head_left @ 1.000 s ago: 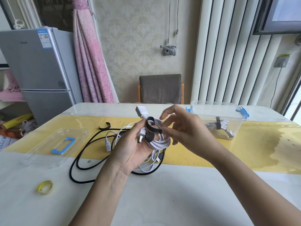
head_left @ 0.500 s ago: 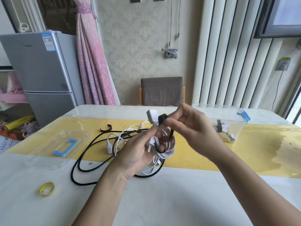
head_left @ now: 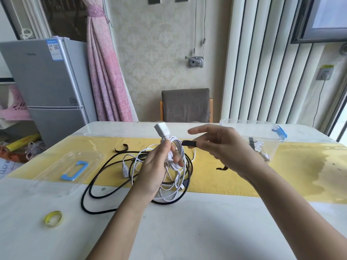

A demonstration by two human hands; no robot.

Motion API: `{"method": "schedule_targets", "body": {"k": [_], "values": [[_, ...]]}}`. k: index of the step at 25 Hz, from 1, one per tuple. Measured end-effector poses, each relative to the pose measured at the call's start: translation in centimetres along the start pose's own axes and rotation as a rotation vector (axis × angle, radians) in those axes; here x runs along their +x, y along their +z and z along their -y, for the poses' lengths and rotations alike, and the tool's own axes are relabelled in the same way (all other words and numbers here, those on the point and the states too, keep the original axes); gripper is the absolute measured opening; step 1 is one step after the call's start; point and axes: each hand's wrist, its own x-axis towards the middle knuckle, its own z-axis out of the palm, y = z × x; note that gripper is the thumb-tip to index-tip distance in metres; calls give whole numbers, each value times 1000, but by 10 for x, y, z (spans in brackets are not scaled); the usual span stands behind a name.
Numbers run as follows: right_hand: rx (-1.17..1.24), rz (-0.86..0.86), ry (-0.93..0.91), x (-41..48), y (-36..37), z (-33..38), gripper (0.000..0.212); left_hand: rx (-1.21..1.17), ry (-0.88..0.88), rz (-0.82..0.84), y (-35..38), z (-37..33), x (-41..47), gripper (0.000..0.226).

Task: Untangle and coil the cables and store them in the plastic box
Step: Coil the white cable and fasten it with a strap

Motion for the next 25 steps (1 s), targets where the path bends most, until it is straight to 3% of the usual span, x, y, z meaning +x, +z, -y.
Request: {"method": "schedule_targets", "body": {"k": [6,12,16,20,25], "values": [[-162,-43,-26,-3,8,-3,12,282,107,14,4,-1,-5,38],[-756,24,-491,-1,13,-16,11,342,45,50,2,-2,-6,39],[-811,-55,-657,-3,18,-18,6,301,-32,65,4,-4,-5,40],[-918,-159,-753,-4,22,-17,26,239,-79,122,4,-8,-5,41],[-1002,-252,-842,-6,28,-21,34,352,-41,161,4,-9,-9,48]]}}
